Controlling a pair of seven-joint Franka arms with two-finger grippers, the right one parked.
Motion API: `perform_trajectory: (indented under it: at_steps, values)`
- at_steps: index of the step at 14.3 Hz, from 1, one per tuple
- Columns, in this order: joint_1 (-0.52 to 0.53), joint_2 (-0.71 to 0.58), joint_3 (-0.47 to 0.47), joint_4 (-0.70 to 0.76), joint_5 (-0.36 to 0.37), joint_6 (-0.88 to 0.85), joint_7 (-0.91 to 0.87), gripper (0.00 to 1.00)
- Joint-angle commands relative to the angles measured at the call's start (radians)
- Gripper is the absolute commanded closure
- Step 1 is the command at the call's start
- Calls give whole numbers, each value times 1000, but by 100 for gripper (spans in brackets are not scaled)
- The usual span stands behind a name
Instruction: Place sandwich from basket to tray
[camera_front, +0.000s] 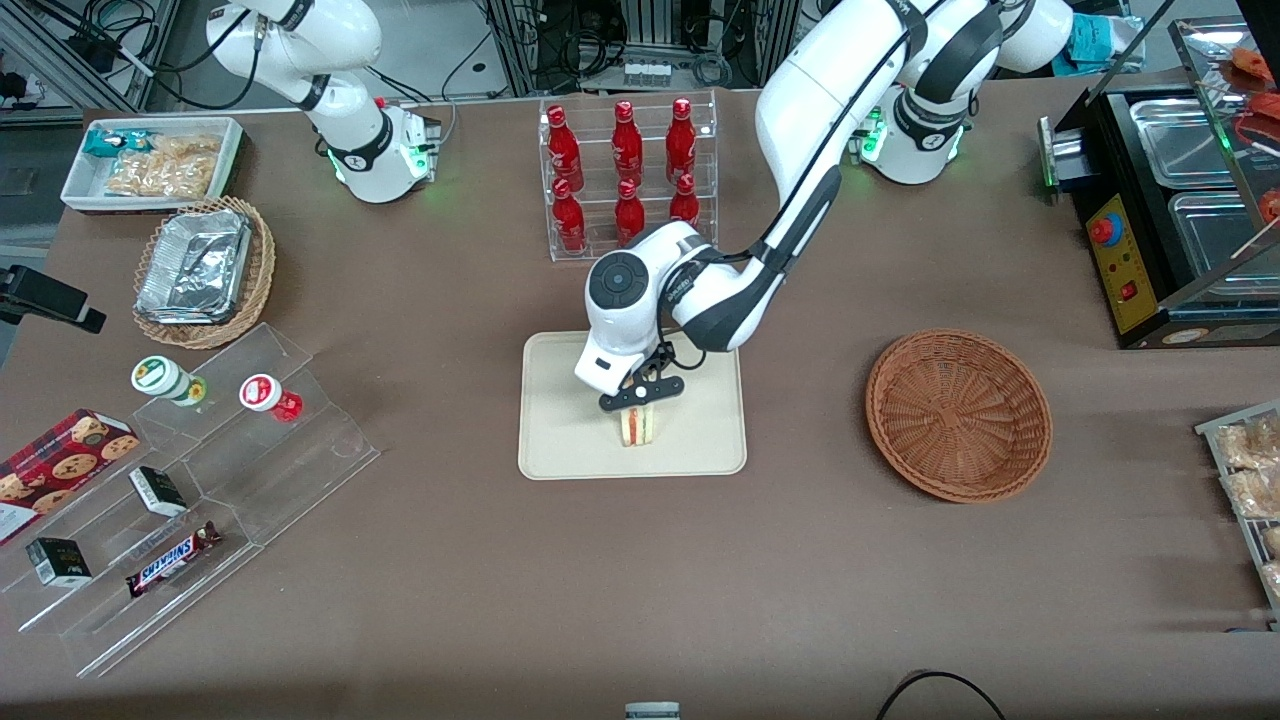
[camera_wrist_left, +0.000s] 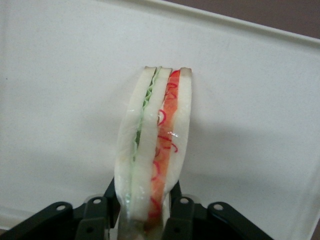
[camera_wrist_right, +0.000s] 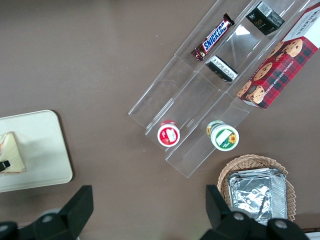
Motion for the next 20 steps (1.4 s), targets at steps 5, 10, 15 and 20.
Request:
perform_trajectory:
  at_steps: [5,10,15,20]
  values:
    - [-10,-149,55,12,27,-215,-21,0]
    - [80,-262,79,-68,22,-291,-1,0]
    - [240,-481,79,-311,-15,-291,251,0]
    - [408,-635,79,-405,-81,-422,538,0]
